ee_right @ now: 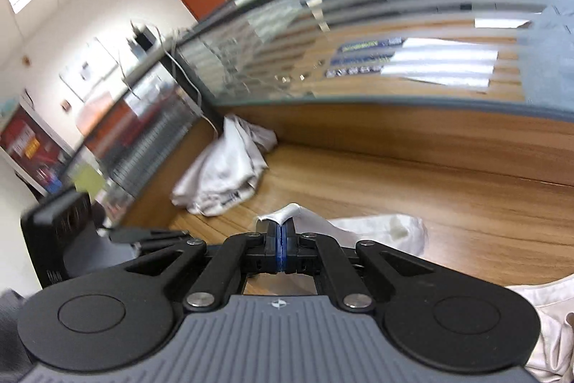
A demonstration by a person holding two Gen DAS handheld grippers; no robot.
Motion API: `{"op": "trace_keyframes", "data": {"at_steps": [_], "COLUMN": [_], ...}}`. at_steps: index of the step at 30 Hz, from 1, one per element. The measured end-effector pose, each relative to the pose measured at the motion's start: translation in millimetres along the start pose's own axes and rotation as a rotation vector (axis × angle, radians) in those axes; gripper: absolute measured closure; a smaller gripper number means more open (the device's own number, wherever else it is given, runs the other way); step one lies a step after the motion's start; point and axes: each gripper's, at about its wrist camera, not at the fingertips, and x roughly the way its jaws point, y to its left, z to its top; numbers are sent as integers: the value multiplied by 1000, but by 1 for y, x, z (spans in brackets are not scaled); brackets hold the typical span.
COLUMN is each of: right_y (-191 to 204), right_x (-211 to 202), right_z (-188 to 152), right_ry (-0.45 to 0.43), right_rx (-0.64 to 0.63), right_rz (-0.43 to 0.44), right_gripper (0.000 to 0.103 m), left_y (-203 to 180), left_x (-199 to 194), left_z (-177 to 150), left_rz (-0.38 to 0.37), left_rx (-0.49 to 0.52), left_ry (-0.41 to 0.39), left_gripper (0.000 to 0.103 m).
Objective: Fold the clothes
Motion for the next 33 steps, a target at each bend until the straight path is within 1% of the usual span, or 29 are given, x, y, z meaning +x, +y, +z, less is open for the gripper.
{"op": "trace_keyframes", "data": {"at_steps": [1, 2, 4, 6, 7, 9, 10, 12, 13, 15, 16, 17, 18, 21, 24, 27, 29, 31, 33], "right_y": [2, 5, 11, 17, 19, 25, 28, 35, 37, 42, 43, 43, 42, 33, 10, -14, -32, -48, -65], "right_x": [-2, -3, -4, -3, -2, -1, 0, 1, 2, 4, 5, 5, 3, -3, -19, -36, -49, -61, -71], "right_z": [3, 7, 10, 12, 13, 13, 13, 12, 12, 11, 9, 7, 4, -6, -22, -39, -56, -75, -91], "right_ry": [-7, -12, -15, -14, -13, -12, -12, -12, -12, -9, -2, 5, 10, 23, 34, 45, 54, 61, 73], "right_rx": [3, 2, -6, -10, -7, -12, -16, -24, -30, -44, -53, -62, -69, -74, -51, -27, -1, 25, 37], "right_rz": [11, 19, 31, 48, 61, 78, 85, 94, 93, 85, 77, 67, 56, 16, -52, -123, -180, -226, -282], "right_gripper": [102, 102, 102, 102, 102, 102, 102, 102, 102, 102, 102, 97, 96, 95, 95, 95, 95, 95, 95], "left_y": [-5, -10, -18, -22, -24, -22, -20, -11, -6, 4, 9, 15, 21, 46, 69, 85, 95, 102, 108], "left_x": [-1, -2, -1, 5, 9, 16, 18, 18, 15, 10, 5, 1, -3, -15, -28, -44, -51, -52, -52], "left_z": [1, 3, 5, 7, 9, 11, 12, 11, 9, 4, 1, -2, -6, -22, -40, -57, -67, -76, -84], "left_rz": [-3, -6, -11, -5, 4, 49, 72, 85, 89, 98, 122, 153, 179, 239, 307, 403, 466, 521, 565], "left_rx": [23, 46, 80, 88, 87, 68, 55, 8, -21, -80, -101, -123, -149, -259, -374, -442, -469, -486, -529], "left_ry": [-13, -25, -42, -40, -41, -45, -46, -58, -64, -77, -84, -89, -86, -58, -30, -16, 0, 28, 50], "left_gripper": [51, 46, 45, 44, 44, 45, 47, 77, 99, 99, 99, 99, 99, 99, 99, 99, 99, 98, 95]}}
